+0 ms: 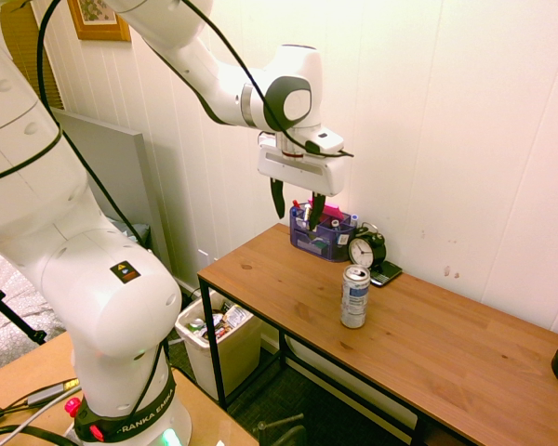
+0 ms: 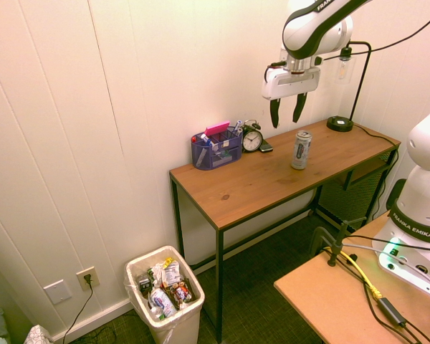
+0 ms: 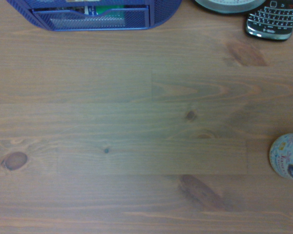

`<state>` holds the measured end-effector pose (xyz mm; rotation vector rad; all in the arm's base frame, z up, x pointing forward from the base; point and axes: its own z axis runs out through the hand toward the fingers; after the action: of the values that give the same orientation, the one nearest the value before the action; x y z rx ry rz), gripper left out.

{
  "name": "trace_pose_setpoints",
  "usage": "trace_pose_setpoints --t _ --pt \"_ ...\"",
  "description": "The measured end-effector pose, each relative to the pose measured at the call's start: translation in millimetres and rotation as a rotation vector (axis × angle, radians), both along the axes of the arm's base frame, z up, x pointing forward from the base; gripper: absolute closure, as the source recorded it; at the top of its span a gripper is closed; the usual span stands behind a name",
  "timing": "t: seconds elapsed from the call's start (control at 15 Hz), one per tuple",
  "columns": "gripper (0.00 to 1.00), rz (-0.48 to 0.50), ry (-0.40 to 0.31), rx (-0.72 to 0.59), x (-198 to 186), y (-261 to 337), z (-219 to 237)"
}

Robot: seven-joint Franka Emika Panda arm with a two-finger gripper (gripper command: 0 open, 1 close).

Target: Throw the can in the trash bin

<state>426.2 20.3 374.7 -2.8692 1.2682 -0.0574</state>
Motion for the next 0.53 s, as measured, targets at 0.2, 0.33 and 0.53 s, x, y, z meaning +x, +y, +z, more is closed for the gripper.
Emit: trace_pose_setpoints --t 0.2,0.33,0.53 --pt "0.00 -0.014 0.011 0.007 0 0 -5" --pt "0.00 -0.039 0.048 0.000 -1 -6 -23" --pt "0.00 -0.099 0.110 -0.010 -3 -27 -63"
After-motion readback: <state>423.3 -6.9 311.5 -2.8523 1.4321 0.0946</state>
